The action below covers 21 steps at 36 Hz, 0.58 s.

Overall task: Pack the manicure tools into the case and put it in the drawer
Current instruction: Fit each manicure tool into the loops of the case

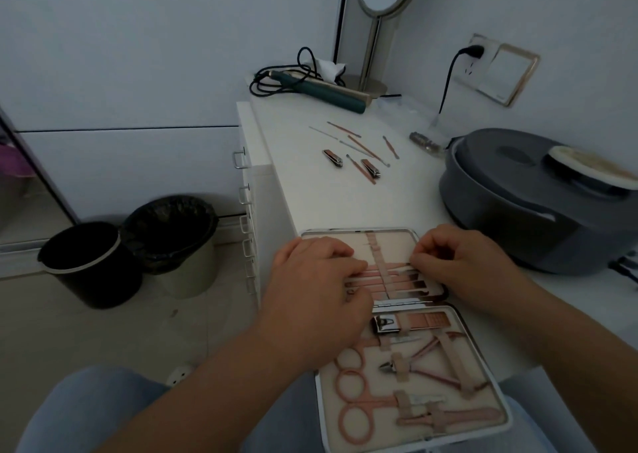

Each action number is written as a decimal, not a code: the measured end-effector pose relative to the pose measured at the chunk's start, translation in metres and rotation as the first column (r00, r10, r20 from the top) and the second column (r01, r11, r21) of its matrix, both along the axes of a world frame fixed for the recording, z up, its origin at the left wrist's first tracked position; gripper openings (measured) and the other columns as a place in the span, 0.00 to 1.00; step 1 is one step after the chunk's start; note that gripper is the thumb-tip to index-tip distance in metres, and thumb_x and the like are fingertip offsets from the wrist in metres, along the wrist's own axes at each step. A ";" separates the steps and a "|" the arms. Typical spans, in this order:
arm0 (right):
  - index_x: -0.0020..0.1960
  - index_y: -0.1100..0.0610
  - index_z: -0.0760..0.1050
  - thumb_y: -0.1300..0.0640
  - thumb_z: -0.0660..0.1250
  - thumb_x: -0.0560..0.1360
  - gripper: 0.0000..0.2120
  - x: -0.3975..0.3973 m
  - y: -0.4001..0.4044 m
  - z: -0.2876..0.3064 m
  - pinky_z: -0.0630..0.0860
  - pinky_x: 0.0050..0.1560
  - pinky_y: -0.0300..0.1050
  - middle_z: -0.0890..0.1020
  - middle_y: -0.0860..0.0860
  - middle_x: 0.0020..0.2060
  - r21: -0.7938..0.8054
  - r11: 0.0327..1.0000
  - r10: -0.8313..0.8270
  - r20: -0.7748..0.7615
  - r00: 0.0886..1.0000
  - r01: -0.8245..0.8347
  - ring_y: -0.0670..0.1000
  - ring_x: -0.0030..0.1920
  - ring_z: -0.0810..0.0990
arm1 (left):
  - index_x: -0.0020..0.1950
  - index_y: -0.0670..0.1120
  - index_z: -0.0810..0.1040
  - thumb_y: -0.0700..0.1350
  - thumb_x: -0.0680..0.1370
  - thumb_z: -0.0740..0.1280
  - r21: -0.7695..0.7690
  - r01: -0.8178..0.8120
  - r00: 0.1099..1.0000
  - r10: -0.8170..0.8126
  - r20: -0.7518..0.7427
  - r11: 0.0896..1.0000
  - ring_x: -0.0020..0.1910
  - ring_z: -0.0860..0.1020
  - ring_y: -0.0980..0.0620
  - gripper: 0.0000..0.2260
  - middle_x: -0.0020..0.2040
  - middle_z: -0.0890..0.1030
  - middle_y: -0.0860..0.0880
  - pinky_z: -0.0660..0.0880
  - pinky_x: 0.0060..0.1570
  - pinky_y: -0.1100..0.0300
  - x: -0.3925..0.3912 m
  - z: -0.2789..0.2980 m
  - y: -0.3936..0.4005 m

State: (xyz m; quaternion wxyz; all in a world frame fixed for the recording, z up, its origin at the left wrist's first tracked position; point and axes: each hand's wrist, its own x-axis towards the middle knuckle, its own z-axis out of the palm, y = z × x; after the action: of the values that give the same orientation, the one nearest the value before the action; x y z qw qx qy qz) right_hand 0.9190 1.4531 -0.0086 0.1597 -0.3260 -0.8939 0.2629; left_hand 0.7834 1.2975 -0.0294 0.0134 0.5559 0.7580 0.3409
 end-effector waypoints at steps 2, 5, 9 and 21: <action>0.35 0.49 0.77 0.56 0.69 0.70 0.05 0.000 0.001 0.001 0.68 0.35 0.23 0.78 0.45 0.34 0.000 1.000 0.002 0.011 1.000 -0.002 0.36 0.36 0.74 | 0.56 0.56 0.78 0.56 0.67 0.58 -0.001 0.006 1.000 -0.006 -0.009 1.000 0.58 0.67 0.60 0.20 0.56 0.75 0.58 0.48 0.63 0.64 -0.001 -0.001 -0.001; 0.36 0.49 0.76 0.55 0.69 0.70 0.05 -0.001 0.001 0.001 0.69 0.34 0.25 0.78 0.45 0.35 0.001 1.000 0.005 0.023 1.000 -0.005 0.38 0.36 0.74 | 0.56 0.56 0.78 0.55 0.67 0.58 0.002 0.013 1.000 -0.013 0.001 1.000 0.58 0.67 0.60 0.20 0.56 0.75 0.58 0.49 0.64 0.63 -0.001 -0.001 0.000; 0.36 0.48 0.77 0.54 0.69 0.70 0.05 0.000 0.002 0.003 0.69 0.34 0.30 0.79 0.45 0.34 -0.033 0.999 0.002 0.040 0.999 -0.001 0.42 0.36 0.77 | 0.54 0.55 0.79 0.52 0.65 0.59 0.042 0.046 0.993 -0.051 0.109 0.998 0.54 0.71 0.62 0.19 0.53 0.77 0.59 0.56 0.65 0.61 -0.006 0.002 0.001; 0.39 0.44 0.75 0.52 0.66 0.72 0.05 -0.044 0.016 0.019 0.66 0.37 0.31 0.78 0.40 0.37 0.011 1.000 -0.026 -0.037 0.999 0.026 0.38 0.39 0.76 | 0.48 0.49 0.82 0.36 0.71 0.67 0.144 0.038 0.950 -0.081 0.302 0.989 0.50 0.75 0.61 0.11 0.46 0.78 0.60 0.67 0.54 0.73 -0.058 -0.004 0.012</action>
State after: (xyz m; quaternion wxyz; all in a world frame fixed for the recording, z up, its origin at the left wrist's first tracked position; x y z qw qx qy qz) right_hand 0.8752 1.4694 0.0105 0.1812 -0.3317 -0.8881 0.2617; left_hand 0.7255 1.3095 -0.0330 0.1033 0.5183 0.7044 0.4738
